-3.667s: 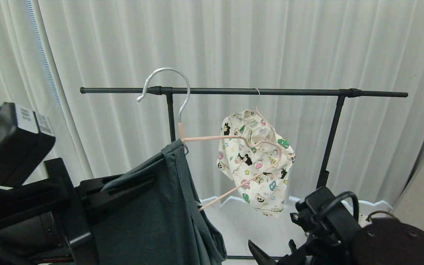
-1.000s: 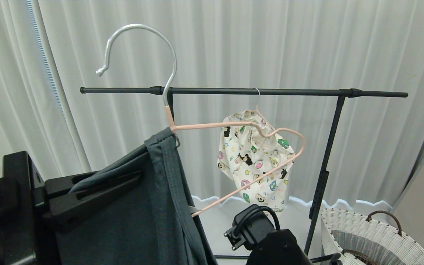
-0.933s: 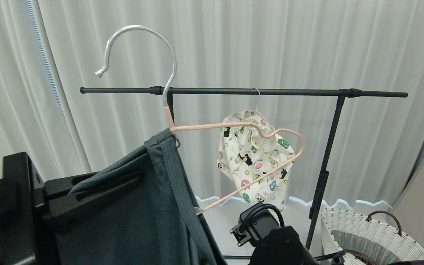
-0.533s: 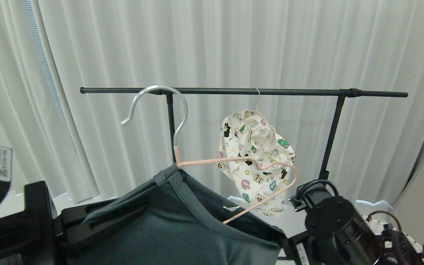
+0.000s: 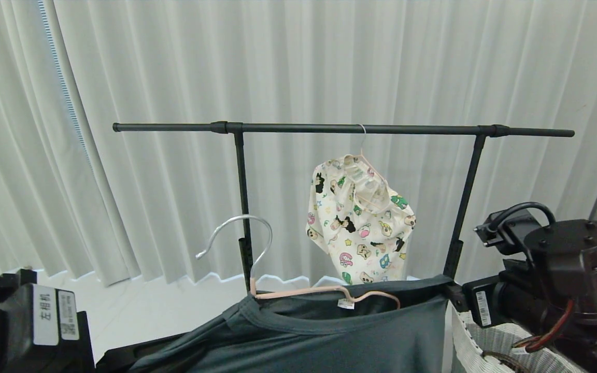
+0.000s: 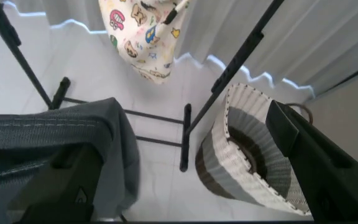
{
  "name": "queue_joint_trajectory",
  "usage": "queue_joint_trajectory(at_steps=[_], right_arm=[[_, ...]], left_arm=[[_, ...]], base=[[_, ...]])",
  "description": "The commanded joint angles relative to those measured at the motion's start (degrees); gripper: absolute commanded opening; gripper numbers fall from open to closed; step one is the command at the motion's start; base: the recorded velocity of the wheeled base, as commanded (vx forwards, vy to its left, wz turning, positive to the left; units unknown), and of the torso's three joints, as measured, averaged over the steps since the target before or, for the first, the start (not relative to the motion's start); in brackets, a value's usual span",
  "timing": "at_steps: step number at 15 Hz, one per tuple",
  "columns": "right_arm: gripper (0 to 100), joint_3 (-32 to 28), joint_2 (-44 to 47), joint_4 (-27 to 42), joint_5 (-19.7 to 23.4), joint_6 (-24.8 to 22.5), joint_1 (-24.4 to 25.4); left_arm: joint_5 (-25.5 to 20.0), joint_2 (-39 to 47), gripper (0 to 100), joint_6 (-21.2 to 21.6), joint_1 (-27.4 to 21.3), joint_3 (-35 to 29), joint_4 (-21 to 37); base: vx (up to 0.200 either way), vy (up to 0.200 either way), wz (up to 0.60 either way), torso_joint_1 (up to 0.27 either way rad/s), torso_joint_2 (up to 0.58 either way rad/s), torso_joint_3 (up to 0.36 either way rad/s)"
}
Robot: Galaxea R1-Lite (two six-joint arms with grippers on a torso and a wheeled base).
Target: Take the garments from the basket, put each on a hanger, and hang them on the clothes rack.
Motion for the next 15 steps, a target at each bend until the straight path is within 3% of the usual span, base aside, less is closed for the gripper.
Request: queue_joint_trajectory(at_steps=[1, 5, 11, 13, 15], right_arm=[[100, -0.1, -2.4, -0.1, 0.3, -0.8, 0.0], [100, 0.0, -4.7, -0.1, 3.0, -1.8, 3.2], [100, 1.0, -6.7, -2.3, 9.7, -1.9, 17.1], [100, 1.1, -6.8, -2.3, 11.9, -2.5, 19.3], [100, 1.7, -6.8, -2.2, 13.1, -6.2, 19.1]], left_arm=[[0.1, 1.4, 0, 0.0, 0.1, 0.8, 0.1], [0.3, 4.1, 0, 0.0, 0.5, -1.1, 0.0], [0.3, 6.8, 0, -0.2, 2.6, -4.2, 0.0], [0.3, 6.6, 0, -0.3, 2.6, -4.2, -0.1], [-0.1, 5.8, 0, -0.3, 2.5, -4.2, -0.1]], base=[[0.000, 0.000, 0.00, 0.000, 0.00, 0.000], [0.000, 0.000, 0.00, 0.000, 0.00, 0.000], [0.000, 0.000, 0.00, 0.000, 0.00, 0.000], [0.000, 0.000, 0.00, 0.000, 0.00, 0.000], [0.000, 0.000, 0.00, 0.000, 0.00, 0.000]])
